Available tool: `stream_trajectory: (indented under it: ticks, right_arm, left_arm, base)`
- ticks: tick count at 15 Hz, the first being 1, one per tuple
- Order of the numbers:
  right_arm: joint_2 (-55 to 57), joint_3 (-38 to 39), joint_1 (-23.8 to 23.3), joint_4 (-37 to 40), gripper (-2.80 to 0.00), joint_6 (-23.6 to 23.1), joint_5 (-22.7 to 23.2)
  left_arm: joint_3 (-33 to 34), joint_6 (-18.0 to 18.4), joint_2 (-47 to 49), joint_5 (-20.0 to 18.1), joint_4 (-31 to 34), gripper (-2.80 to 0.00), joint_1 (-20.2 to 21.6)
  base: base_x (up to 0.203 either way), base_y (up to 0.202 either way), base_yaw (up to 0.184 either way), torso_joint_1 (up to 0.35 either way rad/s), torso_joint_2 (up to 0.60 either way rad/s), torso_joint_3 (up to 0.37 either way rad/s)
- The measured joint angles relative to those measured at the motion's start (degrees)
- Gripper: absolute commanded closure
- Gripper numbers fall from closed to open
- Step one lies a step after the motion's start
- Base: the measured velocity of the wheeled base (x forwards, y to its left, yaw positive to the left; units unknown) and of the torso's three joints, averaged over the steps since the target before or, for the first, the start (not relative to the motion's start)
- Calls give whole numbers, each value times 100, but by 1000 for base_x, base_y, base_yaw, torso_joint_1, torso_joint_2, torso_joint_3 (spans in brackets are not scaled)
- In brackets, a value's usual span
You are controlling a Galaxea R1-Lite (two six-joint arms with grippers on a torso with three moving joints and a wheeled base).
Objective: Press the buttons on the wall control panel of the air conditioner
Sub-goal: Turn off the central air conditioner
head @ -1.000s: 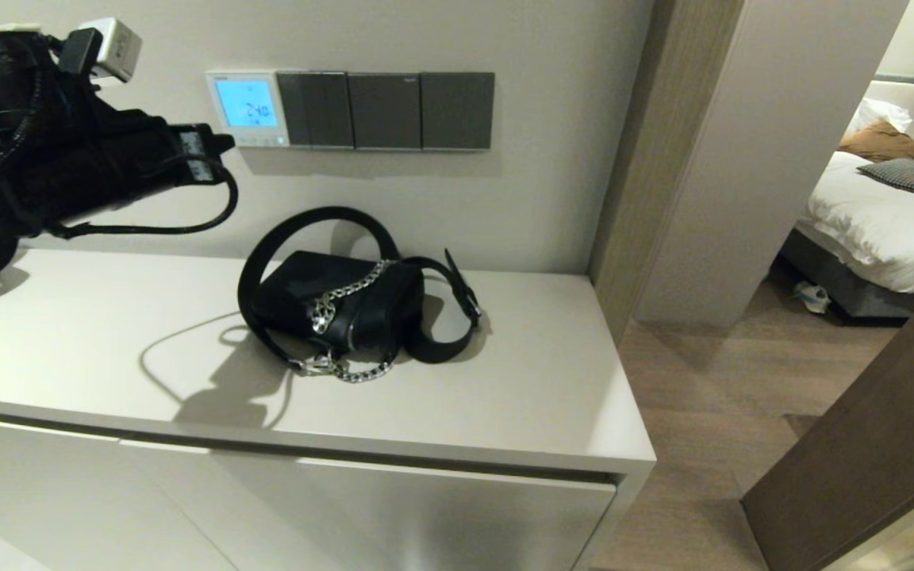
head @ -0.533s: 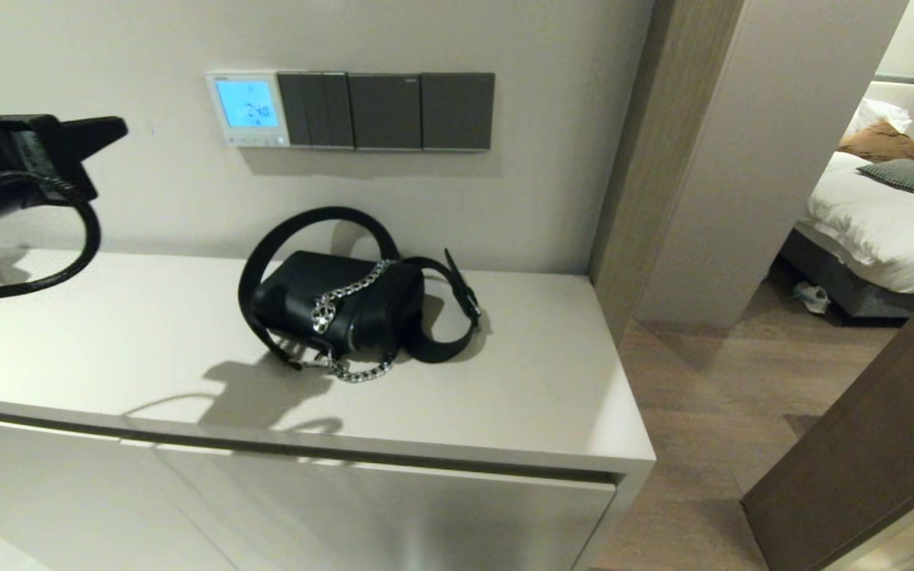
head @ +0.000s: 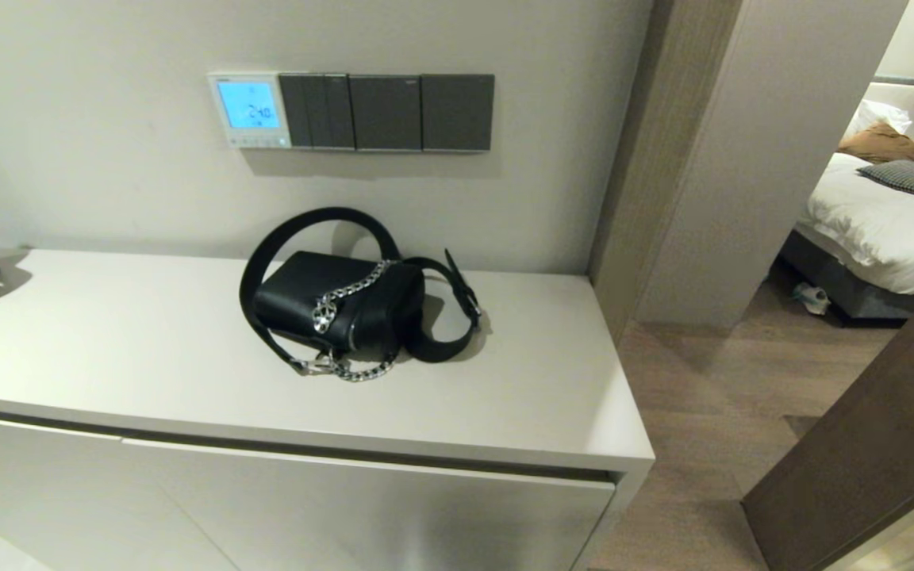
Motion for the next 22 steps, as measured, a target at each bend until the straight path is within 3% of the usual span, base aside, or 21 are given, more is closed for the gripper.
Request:
stream_trajectory:
  ticks: [3, 10, 13, 18, 22]
  right_arm:
    - [0, 0, 0, 1, 0, -1, 0]
    - [0, 0, 5, 4, 0, 0, 0]
    - [0, 0, 7, 4, 0, 1, 0]
    - [0, 0, 5, 4, 0, -1, 0]
    - [0, 0, 5, 4, 0, 0, 0]
  left_arm:
    - [831, 17, -674, 249, 134, 0, -4]
    - [2264, 16, -1529, 280, 284, 0, -5]
    - [2654, 7, -1723, 313, 274, 0, 14]
    - [2993, 103, -1998, 350, 382, 0, 535]
    - [3194, 96, -2274, 294, 657, 0, 623]
  base:
    - [0, 0, 0, 0, 0, 0]
    - [0, 0, 0, 0, 0, 0]
    - [0, 0, 0, 0, 0, 0]
    - [0, 0, 0, 0, 0, 0]
    - [0, 0, 0, 0, 0, 0]
